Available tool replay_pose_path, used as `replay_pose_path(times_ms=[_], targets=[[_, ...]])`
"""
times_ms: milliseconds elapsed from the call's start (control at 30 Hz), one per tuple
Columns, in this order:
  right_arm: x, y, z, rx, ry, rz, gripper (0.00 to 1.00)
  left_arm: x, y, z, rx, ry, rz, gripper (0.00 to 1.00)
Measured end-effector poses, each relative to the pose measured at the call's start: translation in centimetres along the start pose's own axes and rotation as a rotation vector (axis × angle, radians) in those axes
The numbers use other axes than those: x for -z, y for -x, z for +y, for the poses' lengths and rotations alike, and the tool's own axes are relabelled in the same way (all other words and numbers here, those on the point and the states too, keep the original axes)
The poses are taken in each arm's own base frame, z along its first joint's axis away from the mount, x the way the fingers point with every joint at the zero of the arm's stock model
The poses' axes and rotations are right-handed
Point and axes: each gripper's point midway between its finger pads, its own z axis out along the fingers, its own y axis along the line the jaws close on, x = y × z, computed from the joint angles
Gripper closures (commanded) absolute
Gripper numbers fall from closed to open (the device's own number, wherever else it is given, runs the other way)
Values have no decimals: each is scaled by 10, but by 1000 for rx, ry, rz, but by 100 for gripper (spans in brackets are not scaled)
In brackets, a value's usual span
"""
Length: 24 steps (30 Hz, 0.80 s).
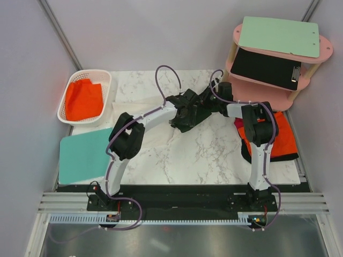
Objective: Fold and stack the t-shirts
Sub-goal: Fold the tshirt
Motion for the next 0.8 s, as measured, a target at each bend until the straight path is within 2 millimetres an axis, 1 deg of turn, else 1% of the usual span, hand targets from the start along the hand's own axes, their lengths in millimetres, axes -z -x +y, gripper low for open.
replay_pose_path(times_ms=[67,100,133,200,333,400,467,500,533,600,667,733,800], targets=[[7,2,6,18,-3,-7,57,-17,-12,6,-5,24,42,19],[12,2,9,30,-7,-10,52,-22,-16,8,-6,31,57,19],[22,4,16,46,-16,-21,51,-28,-20,11,-5,39,70,19],[42,12,32,79,-28,-47,50,-31,-21,13,-2,41,79,19],[87,42,78,169,-1,-137,47,-32,-19,16,6,41,78,19],[103,56,85,187,5,-170,43,-32,-19,16,7,41,78,19],[111,62,75,176,-15,-177,41,-32,-19,17,8,41,79,19],[113,61,63,159,-33,-168,40,-32,-19,16,8,41,79,19],[113,56,49,134,-57,-148,40,-32,-19,17,9,41,79,19],[113,43,17,77,-117,-99,39,-32,-19,17,9,41,80,19],[111,25,-11,26,-175,-39,39,-32,-19,17,9,40,81,19],[109,6,-27,-8,-210,19,40,-33,-19,17,8,40,82,19],[110,-8,-36,-29,-232,60,40,-33,-20,17,8,40,83,20]])
